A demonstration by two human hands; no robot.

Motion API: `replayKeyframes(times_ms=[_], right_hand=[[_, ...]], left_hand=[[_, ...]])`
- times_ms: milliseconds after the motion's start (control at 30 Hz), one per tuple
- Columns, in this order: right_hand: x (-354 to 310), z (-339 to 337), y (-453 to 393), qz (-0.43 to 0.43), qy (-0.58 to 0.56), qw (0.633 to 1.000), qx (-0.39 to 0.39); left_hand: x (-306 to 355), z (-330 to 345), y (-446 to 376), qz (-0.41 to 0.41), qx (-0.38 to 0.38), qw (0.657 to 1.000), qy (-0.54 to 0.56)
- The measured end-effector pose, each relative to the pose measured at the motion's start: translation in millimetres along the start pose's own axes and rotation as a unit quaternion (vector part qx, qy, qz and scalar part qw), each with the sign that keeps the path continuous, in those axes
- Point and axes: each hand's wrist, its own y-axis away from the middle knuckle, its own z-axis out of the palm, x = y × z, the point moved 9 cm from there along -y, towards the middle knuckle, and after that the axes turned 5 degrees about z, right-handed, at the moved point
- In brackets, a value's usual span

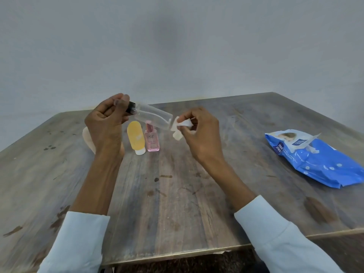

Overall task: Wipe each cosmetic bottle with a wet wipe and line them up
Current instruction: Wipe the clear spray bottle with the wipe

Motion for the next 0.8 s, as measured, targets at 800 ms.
replayKeyframes(times_ms=[800], right_hand=[[28.8, -24.7, -10.0, 0.089, -0.009, 0.992, 0.085]], left_hand=[[-11.8, 107.4, 80.5, 0.167, -0.262, 0.929, -0.201]])
